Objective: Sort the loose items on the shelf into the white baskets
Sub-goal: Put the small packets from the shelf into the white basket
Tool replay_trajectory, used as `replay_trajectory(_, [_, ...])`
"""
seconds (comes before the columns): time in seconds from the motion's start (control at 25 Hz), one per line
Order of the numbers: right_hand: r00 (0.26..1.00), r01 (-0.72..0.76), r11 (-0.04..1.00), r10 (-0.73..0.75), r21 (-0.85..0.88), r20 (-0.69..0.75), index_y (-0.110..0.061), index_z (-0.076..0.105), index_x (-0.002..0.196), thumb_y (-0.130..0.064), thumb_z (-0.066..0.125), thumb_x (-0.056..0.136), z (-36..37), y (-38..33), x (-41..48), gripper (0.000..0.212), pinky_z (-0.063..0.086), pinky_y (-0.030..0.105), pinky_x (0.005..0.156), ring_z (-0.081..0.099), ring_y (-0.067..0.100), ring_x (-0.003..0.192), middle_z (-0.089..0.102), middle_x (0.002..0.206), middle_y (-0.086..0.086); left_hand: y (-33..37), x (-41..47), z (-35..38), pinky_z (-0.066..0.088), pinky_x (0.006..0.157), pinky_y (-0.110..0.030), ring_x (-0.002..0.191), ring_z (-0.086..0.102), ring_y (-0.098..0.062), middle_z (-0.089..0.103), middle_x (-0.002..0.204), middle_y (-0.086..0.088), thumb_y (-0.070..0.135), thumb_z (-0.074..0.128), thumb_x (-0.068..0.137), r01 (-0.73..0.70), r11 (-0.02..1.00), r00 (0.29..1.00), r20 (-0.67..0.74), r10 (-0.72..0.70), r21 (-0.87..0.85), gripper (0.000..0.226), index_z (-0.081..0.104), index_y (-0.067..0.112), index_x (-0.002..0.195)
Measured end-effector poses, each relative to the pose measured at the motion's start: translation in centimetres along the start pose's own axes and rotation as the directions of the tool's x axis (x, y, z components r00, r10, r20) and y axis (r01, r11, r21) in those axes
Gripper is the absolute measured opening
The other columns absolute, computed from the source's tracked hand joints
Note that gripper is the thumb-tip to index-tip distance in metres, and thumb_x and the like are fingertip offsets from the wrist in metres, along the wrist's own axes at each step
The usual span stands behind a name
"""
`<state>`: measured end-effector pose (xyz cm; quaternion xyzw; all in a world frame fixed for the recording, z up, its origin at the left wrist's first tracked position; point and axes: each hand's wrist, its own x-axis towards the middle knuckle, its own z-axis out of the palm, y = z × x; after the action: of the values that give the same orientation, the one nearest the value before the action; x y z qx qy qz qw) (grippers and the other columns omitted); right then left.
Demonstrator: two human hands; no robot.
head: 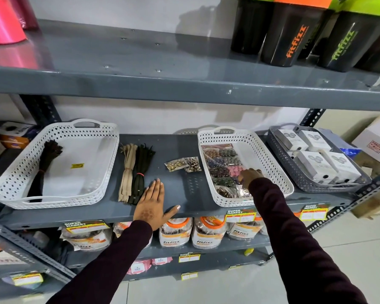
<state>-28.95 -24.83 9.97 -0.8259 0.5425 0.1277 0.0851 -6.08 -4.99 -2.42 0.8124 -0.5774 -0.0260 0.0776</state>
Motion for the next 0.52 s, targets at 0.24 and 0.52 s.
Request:
replay_trajectory(0.24, [0.893,0.335,0.911,-0.227,0.239,-0.389,-0.005,0.062,0.118,-0.007,0.054,0.091,0.6,-8.2,1.3,0.028,0.053,0.039,0.095,0.066,0.037,0.104,0.066,0.12,0.021,0.1,0.1,0.0,0.026,0.111,-0.045,0.138,0.022,-0.03,0.026,0.149,-0.021,0.078,0.004,0.082,0.002,1.0,1.0,-0.007,-0.002,-0.017,0.103,0.022,-0.005,0.141])
replay_trajectory(0.52, [0.887,0.462,0.882,-0.455,-0.097,0.08,-0.014,0.01,0.153,0.009,0.034,0.093,2.8,-16.2,4.8,0.068,0.017,0.042,0.123,0.005,0.024,0.15,0.003,0.163,0.006,0.0,0.2,-0.3,-0.002,0.115,-0.034,0.142,-0.006,-0.022,-0.002,0.156,-0.013,0.084,-0.012,0.066,0.0,0.999,1.0,0.005,0.0,-0.043,0.113,-0.004,0.003,0.144])
